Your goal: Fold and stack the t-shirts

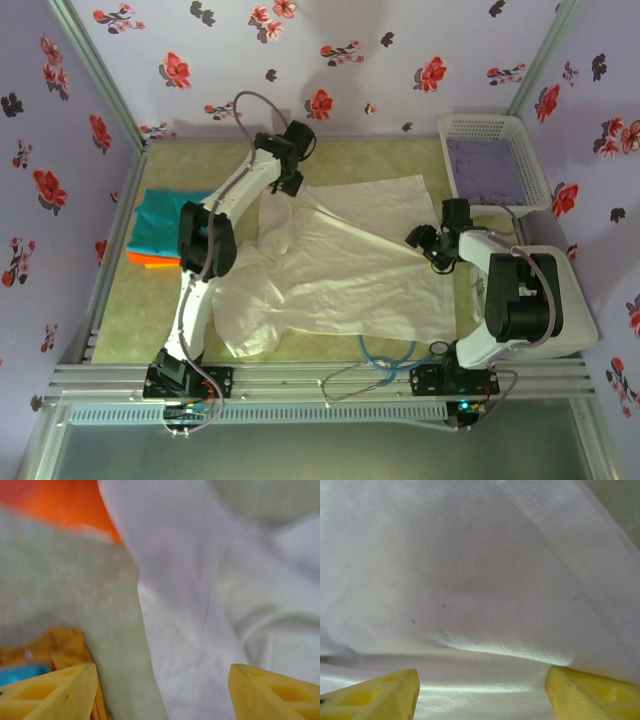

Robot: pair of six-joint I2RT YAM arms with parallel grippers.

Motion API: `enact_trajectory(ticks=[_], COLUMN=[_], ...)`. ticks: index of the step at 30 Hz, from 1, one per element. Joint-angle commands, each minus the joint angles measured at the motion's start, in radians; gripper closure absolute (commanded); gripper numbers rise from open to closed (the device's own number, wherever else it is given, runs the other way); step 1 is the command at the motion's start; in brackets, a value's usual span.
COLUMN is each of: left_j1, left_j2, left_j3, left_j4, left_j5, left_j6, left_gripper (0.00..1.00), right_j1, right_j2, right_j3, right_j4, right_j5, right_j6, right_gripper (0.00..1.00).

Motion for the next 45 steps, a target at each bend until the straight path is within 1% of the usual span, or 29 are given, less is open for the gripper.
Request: enact_trajectory(ticks=[1,3,4,5,8,11,16,19,25,30,32,35,37,39,43,45], left_j1=[0.039,0.054,0.059,0.062,0.067,0.088,0.126,0.128,0.134,0.141,0.141,0.147,0.158,0.168,0.18,0.184], left_j2=[-0.19,-0.272,-0.311,-0.348,-0.427,-0.47,-0.477,-0.442,-0.382,-0.339,-0.322,-0.311,-0.307,-0.31,-0.303,-0.278], left_j3=[-0.228,-0.361,-0.433,-0.492,-0.628,-0.74,-0.838,-0.84,-0.848,-0.845,-0.843,-0.849,-0.836,-0.804,-0.694,-0.625], left_j4=[0.071,0.108,0.112,0.151,0.209,0.289,0.418,0.445,0.507,0.566,0.568,0.579,0.562,0.515,0.382,0.319], left_j5=[0.125,0.179,0.199,0.209,0.245,0.282,0.389,0.428,0.436,0.493,0.494,0.494,0.491,0.458,0.321,0.275], left_j6=[-0.122,-0.169,-0.187,-0.201,-0.239,-0.286,-0.355,-0.379,-0.413,-0.447,-0.452,-0.455,-0.437,-0.404,-0.284,-0.227], left_gripper=[0.36,0.38,0.39,0.39,0.38,0.38,0.4,0.45,0.46,0.49,0.55,0.68,0.79,0.89,0.94,0.98], right_j1=[-0.017,-0.017,-0.017,-0.017,-0.017,-0.015,-0.001,0.006,0.009,0.014,0.015,0.017,0.017,0.018,0.018,0.018], right_j2=[0.051,0.053,0.053,0.051,0.038,0.028,-0.014,-0.045,-0.089,-0.097,-0.096,-0.09,-0.075,-0.056,-0.035,-0.021], right_j3=[-0.033,-0.028,-0.028,-0.029,-0.036,-0.036,-0.038,-0.035,-0.039,-0.04,-0.039,-0.04,-0.035,-0.028,-0.021,-0.016], right_j4=[-0.097,-0.104,-0.105,-0.105,-0.093,-0.083,-0.087,-0.107,-0.124,-0.121,-0.121,-0.117,-0.118,-0.122,-0.126,-0.126], right_j5=[0.055,0.055,0.055,0.052,0.028,-0.005,-0.013,0.001,0.003,-0.001,-0.004,0.001,-0.001,-0.002,0.016,0.022], right_j6=[-0.024,-0.029,-0.029,-0.029,-0.03,-0.036,-0.051,-0.053,-0.051,-0.042,-0.041,-0.041,-0.045,-0.041,-0.035,-0.035], right_gripper=[0.3,0.3,0.3,0.3,0.28,0.23,0.19,0.19,0.19,0.2,0.2,0.2,0.2,0.21,0.21,0.21])
